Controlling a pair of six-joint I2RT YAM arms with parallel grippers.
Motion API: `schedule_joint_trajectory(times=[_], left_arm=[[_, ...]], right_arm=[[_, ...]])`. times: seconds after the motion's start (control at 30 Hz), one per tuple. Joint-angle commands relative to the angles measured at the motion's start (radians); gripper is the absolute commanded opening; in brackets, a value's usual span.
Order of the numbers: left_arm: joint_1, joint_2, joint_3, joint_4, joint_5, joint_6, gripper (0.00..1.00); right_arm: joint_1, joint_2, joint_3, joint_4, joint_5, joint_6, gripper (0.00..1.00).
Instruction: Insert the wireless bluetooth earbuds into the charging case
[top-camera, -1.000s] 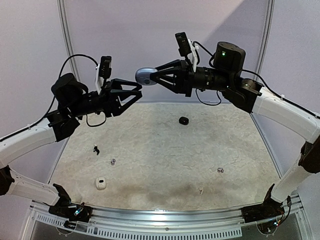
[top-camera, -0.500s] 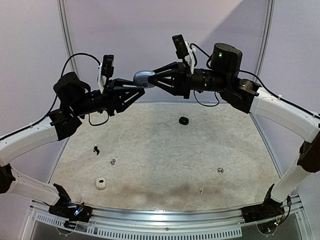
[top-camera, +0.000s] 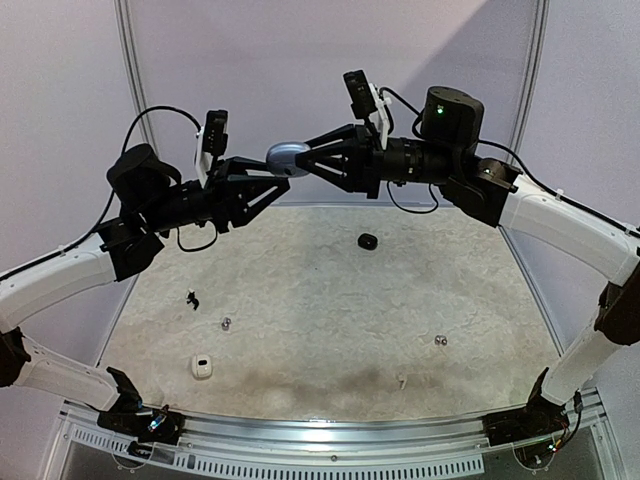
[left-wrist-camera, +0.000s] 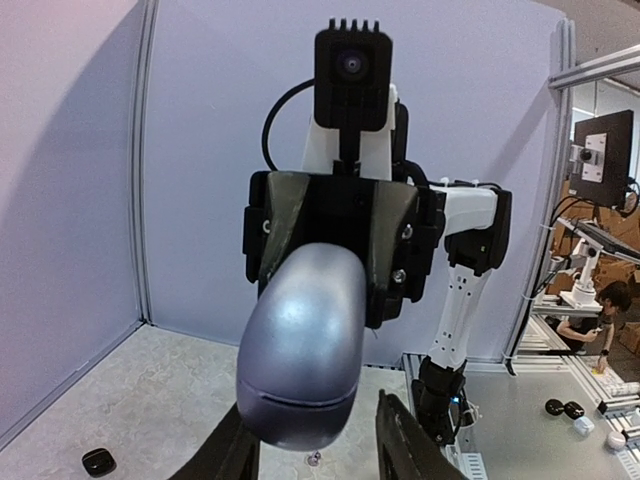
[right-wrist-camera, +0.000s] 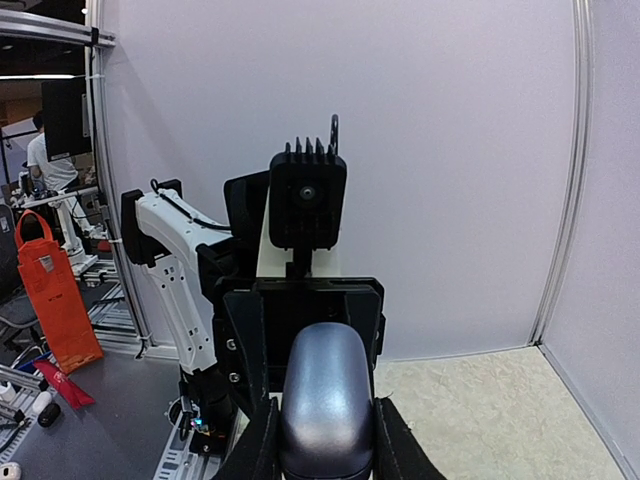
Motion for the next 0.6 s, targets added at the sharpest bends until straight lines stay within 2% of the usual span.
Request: schedule_joint_trajectory(times=[0.0, 0.27, 0.43, 0.5, 0.57], left_arm=[[-0.022, -0.001, 0.029, 0.023, 0.04, 0.014, 0.4], [-0.022, -0.009, 0.026, 0.024, 0.043, 0.019, 0.41], [-0.022, -0.012, 0.023, 0.022, 0.04, 0.02, 0.38], [-0.022, -0.013, 0.024, 0.021, 0.04, 0.02, 0.44], [-0.022, -0.013, 0.025, 0.021, 0.043, 0.021, 0.43]], right_arm=[[0.006, 0.018, 0.015, -0.036, 0.024, -0.021, 0.0], [0.006, 0.019, 0.009, -0.056, 0.035, -0.034, 0.0], [0.006, 0.009, -0.009, -0.044, 0.036, -0.034, 0.0], [0.004, 0.005, -0.012, -0.048, 0.039, -0.036, 0.0], [0.005, 0.002, -0.019, -0.046, 0.038, -0.041, 0.0]])
